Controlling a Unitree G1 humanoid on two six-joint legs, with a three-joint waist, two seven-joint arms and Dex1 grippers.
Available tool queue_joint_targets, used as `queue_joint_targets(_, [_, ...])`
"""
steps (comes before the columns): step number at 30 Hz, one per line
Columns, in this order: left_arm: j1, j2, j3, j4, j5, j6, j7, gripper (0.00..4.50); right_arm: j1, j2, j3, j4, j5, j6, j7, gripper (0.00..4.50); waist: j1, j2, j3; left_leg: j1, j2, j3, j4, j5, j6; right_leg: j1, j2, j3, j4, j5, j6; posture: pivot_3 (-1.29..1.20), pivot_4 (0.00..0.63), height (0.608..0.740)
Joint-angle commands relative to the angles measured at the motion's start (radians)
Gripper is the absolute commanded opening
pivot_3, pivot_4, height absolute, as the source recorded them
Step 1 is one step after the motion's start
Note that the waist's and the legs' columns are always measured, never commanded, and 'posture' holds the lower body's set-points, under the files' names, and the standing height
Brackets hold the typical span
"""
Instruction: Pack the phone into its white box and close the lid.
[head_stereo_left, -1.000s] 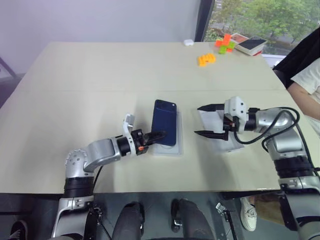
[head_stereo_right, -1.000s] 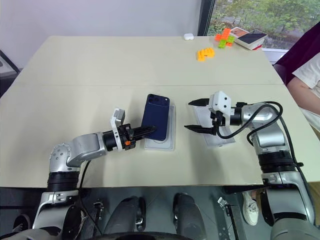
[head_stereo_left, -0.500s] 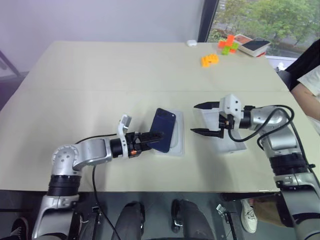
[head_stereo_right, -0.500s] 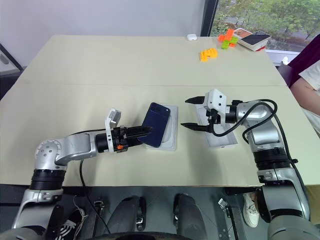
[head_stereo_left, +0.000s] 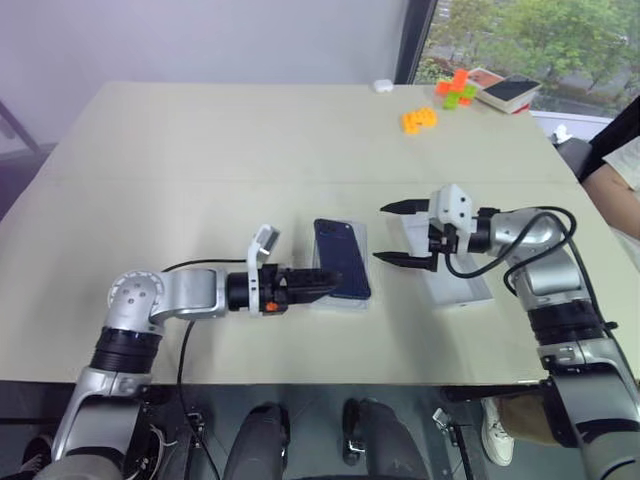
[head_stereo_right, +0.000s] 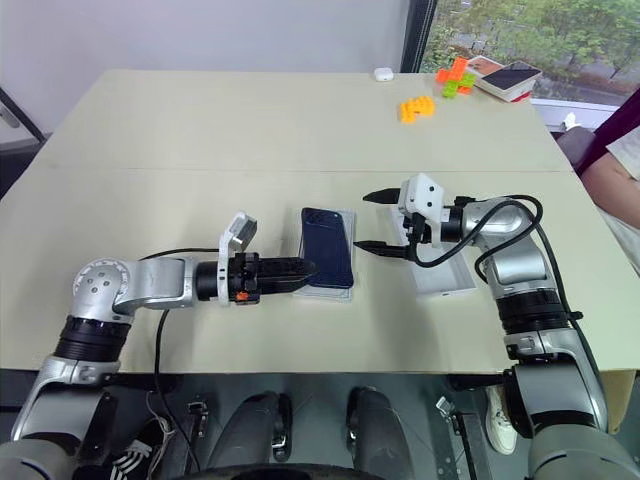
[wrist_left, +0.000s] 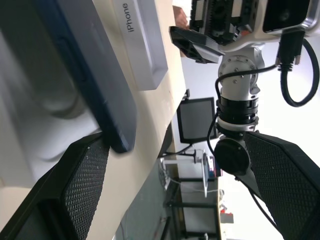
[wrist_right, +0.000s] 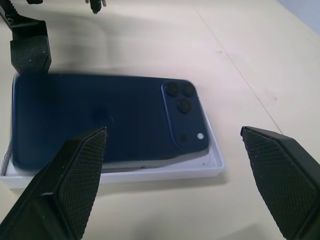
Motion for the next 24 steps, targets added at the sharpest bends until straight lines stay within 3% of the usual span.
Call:
queue_joint_targets(1, [-0.026, 0.026, 0.0, 0.008, -0.027, 0.019, -0.038, 4.44, -0.016, 0.008, -0.008, -0.014, 0.005, -0.012, -0.009, 4.5, 0.001, 0.0, 0.0, 0.0, 0.0, 0.0, 0.0, 0.0, 0.0, 0.0, 0.0, 0.0, 0.0, 0.0, 0.0, 0.0, 0.15, 0.74])
queue_joint_targets(8, [-0.013, 0.141, 0.025, -0.054, 0.023, 0.034, -0.117, 4.44, -0.017, 0.014, -0.012, -0.014, 0.0, -0.006, -0.013, 4.5, 0.001, 0.0, 0.0, 0.0, 0.0, 0.0, 0.0, 0.0, 0.0, 0.0, 0.0, 0.0, 0.0, 0.0, 0.0, 0.0, 0.15, 0.74])
queue_joint_targets(11, [0.006, 0.197, 0.073, -0.115, 0.169, 0.017, -0.23, 4.44, -0.027, 0.017, -0.015, -0.003, -0.001, 0.025, -0.029, 4.5, -0.001, 0.0, 0.0, 0.0, 0.0, 0.001, 0.0, 0.0, 0.0, 0.0, 0.0, 0.0, 0.0, 0.0, 0.0, 0.0, 0.15, 0.74])
queue_joint_targets(14, [0.03, 0.216, 0.142, -0.19, 0.375, -0.122, -0.352, 4.44, -0.051, 0.029, -0.019, -0.003, 0.02, 0.122, -0.051, 4.5, 0.0, 0.0, 0.0, 0.0, -0.001, 0.001, 0.0, 0.0, 0.0, 0.0, 0.0, 0.0, 0.0, 0.0, 0.0, 0.0, 0.15, 0.74])
queue_joint_targets(19, [0.097, 0.24, 0.209, -0.231, 0.658, -0.347, -0.567, 4.44, -0.057, 0.027, 0.012, 0.045, -0.063, 0.036, -0.089, 4.5, 0.0, 0.0, 0.0, 0.0, -0.001, 0.003, 0.0, 0.0, 0.0, 0.0, 0.002, 0.0, -0.001, 0.0, 0.0, 0.0, 0.15, 0.74])
queue_joint_targets(24, [0.165, 0.244, 0.231, -0.255, 0.875, -0.554, -0.754, 4.44, -0.059, 0.032, 0.025, 0.01, -0.041, 0.092, -0.058, 4.5, 0.001, 0.001, 0.0, -0.001, 0.0, 0.004, -0.001, -0.001, 0.001, -0.001, 0.002, 0.0, -0.002, 0.0, 0.0, 0.0, 0.15, 0.74])
